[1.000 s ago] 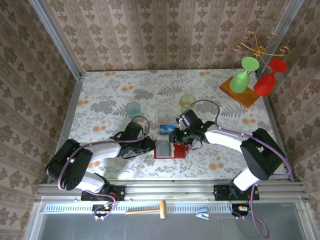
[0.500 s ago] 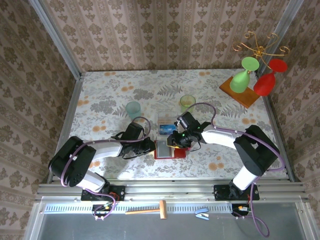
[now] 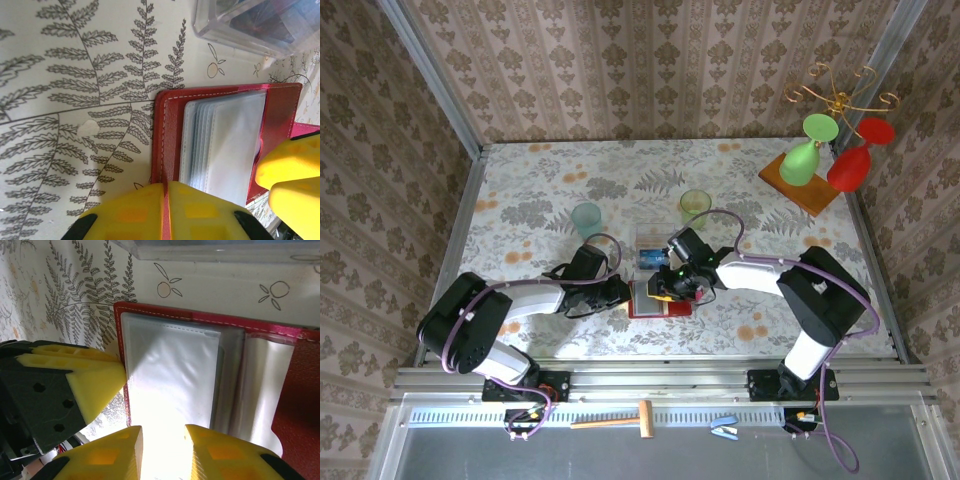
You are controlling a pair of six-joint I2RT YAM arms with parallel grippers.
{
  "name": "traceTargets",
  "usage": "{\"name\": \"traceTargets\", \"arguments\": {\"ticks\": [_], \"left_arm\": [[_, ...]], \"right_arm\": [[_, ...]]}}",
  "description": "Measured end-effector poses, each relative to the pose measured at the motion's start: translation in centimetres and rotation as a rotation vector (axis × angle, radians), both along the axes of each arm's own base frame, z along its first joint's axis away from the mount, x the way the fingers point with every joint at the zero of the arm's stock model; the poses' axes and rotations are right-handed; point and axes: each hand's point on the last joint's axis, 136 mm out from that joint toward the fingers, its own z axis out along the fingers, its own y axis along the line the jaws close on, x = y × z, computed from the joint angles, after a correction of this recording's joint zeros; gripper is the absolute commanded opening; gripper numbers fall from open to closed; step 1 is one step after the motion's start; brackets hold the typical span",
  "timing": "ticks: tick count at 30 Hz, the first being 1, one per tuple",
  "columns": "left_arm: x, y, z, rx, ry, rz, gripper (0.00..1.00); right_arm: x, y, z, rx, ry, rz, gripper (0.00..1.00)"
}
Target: Take the credit cards out of the card holder
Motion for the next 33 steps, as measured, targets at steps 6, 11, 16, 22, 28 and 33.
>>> {"name": "traceTargets", "arguments": {"ticks": [6,11,16,22,28,33], "left_arm": [[0.0,0.0,0.0,0.0,0.001,0.0,0.12],[0.0,0.0,0.0,0.001,0.001,0.0,0.12],[0.0,0.0,0.0,0.002,0.002,0.0,0.12],[0.0,0.0,0.0,0.002,0.002,0.001,0.12],[0.0,0.0,0.0,0.002,0.002,0.001,0.12],[0.0,0.0,0.0,0.002,0.003,0.001,0.12]], "right_arm": [[-0.2,0.0,-0.8,-0.015,0.017,0.004,0.32],[-0.3,-0.1,-0.9,-0.024,0.017,0.002,0.32],[-0.3,-0.4,-0.9,-0.038,0.015,-0.002,0.32],[-0.3,-0.8,-0.8,-0.055,0.009,-0.01,0.32],[-0.2,-1.0,-0.6,-0.065,0.0,-0.018,0.32],[-0.2,-1.2,-0.5,-0.07,-0.003,-0.022,0.32]]}}
